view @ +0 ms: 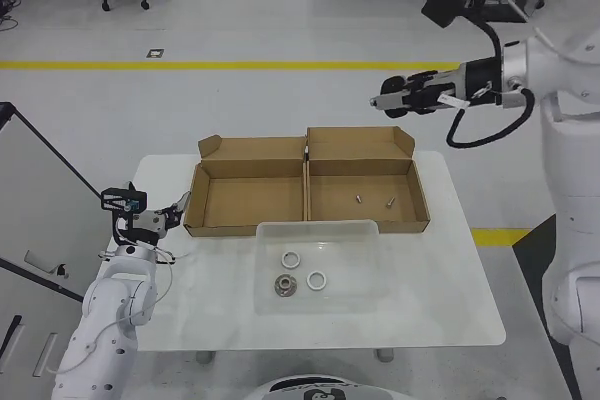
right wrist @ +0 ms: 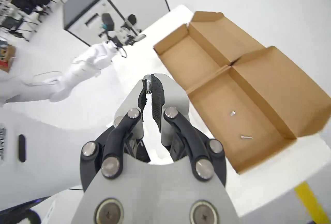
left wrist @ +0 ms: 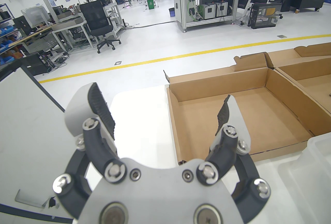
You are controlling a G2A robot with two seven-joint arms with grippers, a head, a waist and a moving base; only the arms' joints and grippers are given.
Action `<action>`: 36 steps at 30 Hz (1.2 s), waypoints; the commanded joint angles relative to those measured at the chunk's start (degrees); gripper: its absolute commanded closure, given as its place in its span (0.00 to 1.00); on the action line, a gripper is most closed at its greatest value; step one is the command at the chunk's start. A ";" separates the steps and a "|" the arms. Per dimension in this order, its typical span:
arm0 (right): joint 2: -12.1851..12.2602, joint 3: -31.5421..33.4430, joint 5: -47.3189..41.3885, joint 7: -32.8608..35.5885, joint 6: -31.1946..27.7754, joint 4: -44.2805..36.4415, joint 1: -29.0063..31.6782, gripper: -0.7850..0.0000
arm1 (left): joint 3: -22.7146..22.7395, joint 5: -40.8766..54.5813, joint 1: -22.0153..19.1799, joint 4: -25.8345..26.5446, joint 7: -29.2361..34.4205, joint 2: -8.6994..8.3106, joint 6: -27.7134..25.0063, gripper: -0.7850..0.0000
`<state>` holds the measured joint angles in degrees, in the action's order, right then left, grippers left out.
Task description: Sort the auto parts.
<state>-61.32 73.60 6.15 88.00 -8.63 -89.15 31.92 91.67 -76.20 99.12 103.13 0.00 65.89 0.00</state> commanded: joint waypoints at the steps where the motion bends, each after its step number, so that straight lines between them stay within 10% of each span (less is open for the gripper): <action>1: 0.36 -2.61 4.68 0.00 -1.18 1.30 -1.16 1.00 | 0.00 0.00 0.00 0.00 0.00 0.00 0.00 0.00; 36: -4.49 -31.22 31.55 -15.44 -5.67 30.29 -3.87 1.00 | 0.00 0.00 0.00 0.00 0.00 0.00 0.00 0.00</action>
<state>-65.63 42.72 37.76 72.87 -14.50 -59.51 27.91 91.67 -76.20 99.12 103.13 0.00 65.89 0.00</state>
